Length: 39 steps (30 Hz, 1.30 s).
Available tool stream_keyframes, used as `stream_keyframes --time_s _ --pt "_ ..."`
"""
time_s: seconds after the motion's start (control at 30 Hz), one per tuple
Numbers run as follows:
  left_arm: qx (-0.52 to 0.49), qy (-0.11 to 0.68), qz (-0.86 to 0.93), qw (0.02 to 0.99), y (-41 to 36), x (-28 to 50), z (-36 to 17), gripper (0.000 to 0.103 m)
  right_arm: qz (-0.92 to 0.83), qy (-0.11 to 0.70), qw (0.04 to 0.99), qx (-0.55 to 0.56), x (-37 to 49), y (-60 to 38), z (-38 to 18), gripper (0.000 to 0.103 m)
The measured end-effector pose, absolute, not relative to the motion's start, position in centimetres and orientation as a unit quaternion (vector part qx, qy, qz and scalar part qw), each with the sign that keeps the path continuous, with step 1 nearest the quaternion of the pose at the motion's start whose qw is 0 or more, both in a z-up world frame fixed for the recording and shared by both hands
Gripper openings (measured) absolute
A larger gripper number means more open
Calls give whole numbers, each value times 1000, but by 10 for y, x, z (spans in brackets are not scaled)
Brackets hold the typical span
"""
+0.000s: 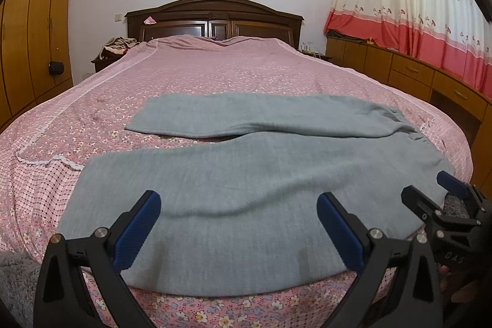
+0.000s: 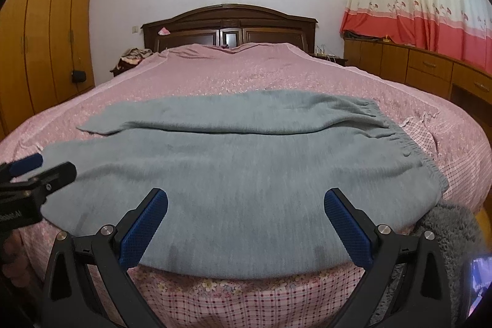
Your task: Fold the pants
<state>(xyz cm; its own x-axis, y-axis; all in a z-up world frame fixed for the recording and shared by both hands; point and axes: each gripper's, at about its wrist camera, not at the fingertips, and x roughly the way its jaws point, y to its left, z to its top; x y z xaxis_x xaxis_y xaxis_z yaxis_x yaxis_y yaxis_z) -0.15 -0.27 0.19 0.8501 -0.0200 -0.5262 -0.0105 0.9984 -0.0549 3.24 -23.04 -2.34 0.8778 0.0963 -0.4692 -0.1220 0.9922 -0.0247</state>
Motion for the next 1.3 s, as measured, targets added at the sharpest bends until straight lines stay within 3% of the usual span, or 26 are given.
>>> stream_keyframes --time_s 1.3 --pt "-29 272 -5 962 -4 -2 3 103 49 262 964 12 41 -248 -35 103"
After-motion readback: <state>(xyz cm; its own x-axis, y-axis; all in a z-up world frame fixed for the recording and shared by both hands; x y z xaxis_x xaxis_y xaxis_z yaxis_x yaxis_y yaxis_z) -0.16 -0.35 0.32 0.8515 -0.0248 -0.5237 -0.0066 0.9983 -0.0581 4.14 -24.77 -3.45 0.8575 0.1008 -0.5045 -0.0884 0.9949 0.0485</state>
